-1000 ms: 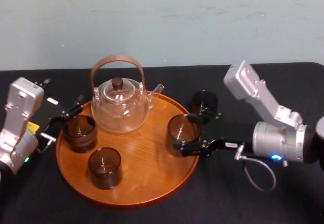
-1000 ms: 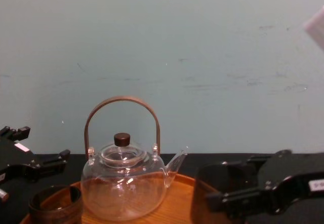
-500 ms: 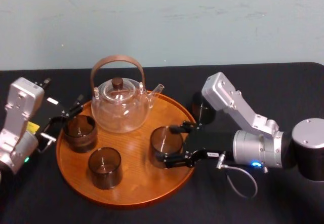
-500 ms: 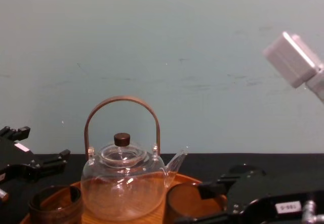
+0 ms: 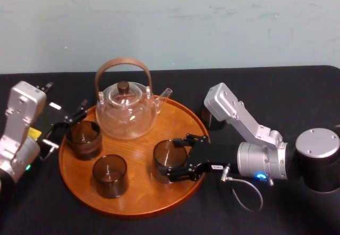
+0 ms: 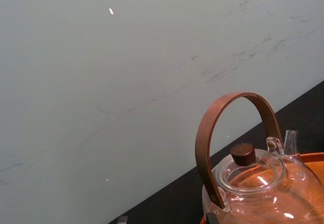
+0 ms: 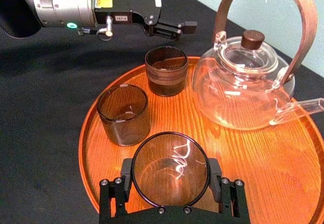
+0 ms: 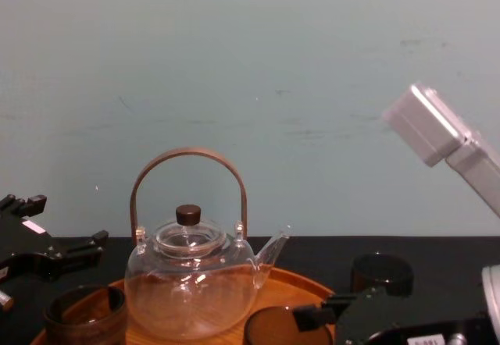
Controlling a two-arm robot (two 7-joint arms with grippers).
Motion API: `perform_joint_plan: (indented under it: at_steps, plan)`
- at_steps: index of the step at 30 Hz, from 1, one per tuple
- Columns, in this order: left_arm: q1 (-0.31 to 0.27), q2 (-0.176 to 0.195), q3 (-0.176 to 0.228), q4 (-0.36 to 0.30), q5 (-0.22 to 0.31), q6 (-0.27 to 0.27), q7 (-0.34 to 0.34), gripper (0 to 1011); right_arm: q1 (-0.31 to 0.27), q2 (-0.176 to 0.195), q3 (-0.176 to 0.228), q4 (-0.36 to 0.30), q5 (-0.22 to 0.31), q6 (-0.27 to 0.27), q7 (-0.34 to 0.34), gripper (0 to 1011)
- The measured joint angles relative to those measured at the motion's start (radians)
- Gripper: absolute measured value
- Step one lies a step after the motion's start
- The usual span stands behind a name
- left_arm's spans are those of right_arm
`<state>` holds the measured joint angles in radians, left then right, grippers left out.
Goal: Pick up the glass from the table and place it on the tray.
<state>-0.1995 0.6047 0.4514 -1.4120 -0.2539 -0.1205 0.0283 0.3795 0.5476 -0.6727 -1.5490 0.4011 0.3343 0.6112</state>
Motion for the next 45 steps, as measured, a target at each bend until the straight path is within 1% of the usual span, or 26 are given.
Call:
perform_joint_plan:
  at_steps: [7, 15, 29, 40, 43, 44, 45]
  plan:
    - [0.000, 0.000, 0.000, 0.000, 0.000, 0.000, 0.000, 1001, 0.004, -0.008, -0.008, 0.030, -0.004, -0.002, -0.001, 901]
    - [0.000, 0.000, 0.000, 0.000, 0.000, 0.000, 0.000, 1001, 0.007, -0.014, -0.011, 0.049, -0.008, -0.002, -0.003, 902]
    - [0.000, 0.000, 0.000, 0.000, 0.000, 0.000, 0.000, 1001, 0.007, -0.020, -0.015, 0.059, -0.023, 0.003, -0.010, 902]
    - [0.000, 0.000, 0.000, 0.000, 0.000, 0.000, 0.000, 1001, 0.006, -0.020, -0.015, 0.058, -0.021, 0.004, -0.010, 902]
    - [0.000, 0.000, 0.000, 0.000, 0.000, 0.000, 0.000, 1002, 0.006, -0.020, -0.015, 0.058, -0.021, 0.004, -0.010, 943]
    - [0.000, 0.000, 0.000, 0.000, 0.000, 0.000, 0.000, 1001, 0.006, -0.020, -0.015, 0.058, -0.021, 0.004, -0.010, 985]
    - [0.000, 0.000, 0.000, 0.000, 0.000, 0.000, 0.000, 1001, 0.006, -0.020, -0.015, 0.058, -0.020, 0.004, -0.010, 996]
